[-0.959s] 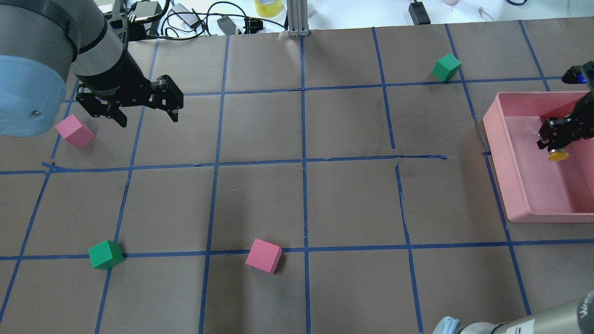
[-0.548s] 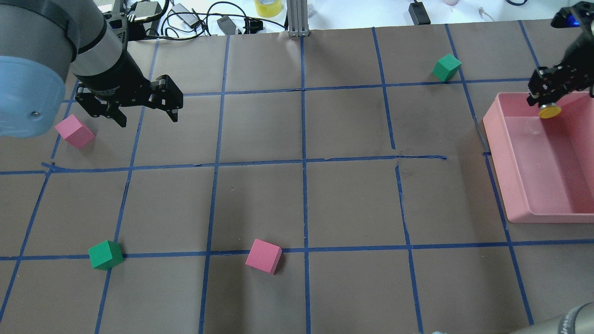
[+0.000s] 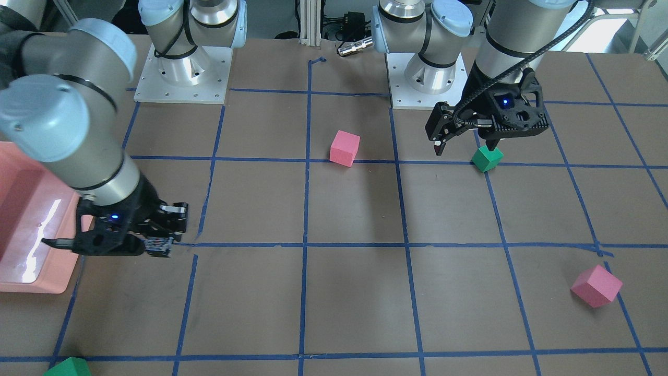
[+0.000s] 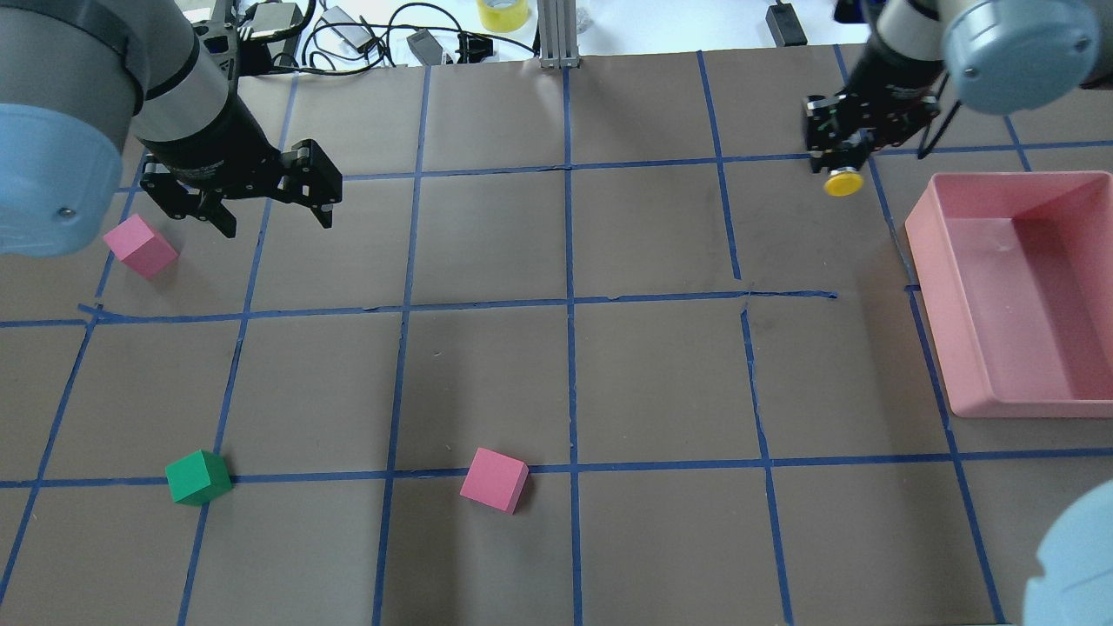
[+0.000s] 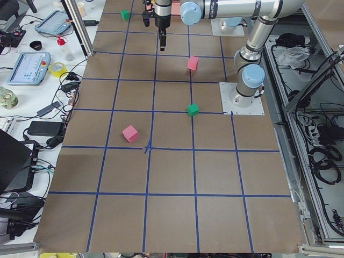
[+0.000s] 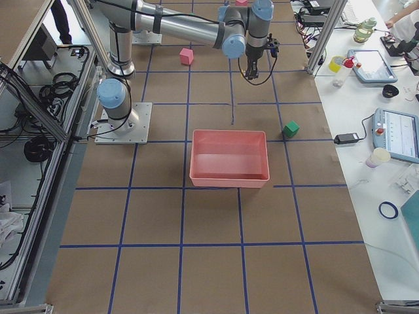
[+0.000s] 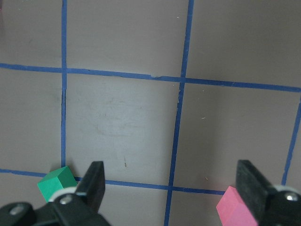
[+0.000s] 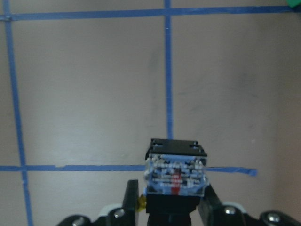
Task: Align button upright
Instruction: 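Lift the button out of the tray and carry it toward table center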
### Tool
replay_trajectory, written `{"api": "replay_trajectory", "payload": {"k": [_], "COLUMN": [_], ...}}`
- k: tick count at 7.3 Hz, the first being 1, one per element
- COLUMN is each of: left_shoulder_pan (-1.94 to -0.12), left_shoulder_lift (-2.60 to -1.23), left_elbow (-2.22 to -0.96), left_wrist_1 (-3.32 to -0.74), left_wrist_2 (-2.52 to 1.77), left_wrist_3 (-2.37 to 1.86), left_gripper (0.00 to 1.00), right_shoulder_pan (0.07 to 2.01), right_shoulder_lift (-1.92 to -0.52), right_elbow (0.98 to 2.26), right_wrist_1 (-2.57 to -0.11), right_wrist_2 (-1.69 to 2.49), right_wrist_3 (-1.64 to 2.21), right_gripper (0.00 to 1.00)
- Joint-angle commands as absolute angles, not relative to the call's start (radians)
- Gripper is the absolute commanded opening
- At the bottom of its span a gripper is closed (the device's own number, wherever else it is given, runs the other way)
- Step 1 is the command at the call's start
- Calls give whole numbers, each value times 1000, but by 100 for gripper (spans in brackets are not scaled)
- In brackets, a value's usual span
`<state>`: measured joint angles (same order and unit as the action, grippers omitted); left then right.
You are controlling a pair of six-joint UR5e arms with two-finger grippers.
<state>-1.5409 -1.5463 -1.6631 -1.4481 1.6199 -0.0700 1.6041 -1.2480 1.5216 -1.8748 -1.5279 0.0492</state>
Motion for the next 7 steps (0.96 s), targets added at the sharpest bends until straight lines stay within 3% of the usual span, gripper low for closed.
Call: {"api": "replay_trajectory", "payload": {"k": [1,4,7], "left_shoulder_pan": [-1536,-1536,-1536], "left_shoulder_lift": [-1548,-1549,-1549], "left_elbow": [-1664,-1664,-1664], "left_wrist_1": [-1450,-1448,-1450], "left_wrist_2": [1621,1620,1620], "left_wrist_3": [-71,-69,-69], "left_gripper": [100,100,100], "right_shoulder_pan": [1793,1923,1933], "right_shoulder_lift": [-1142,-1000,-962], "right_elbow": [1548,1549,1565], "right_wrist_1": [-2093,-2267,-2278], "right_wrist_2": [-1490,-1524,-1516], "right_wrist_3": [260,264,268], "right_gripper": [0,0,0]}}
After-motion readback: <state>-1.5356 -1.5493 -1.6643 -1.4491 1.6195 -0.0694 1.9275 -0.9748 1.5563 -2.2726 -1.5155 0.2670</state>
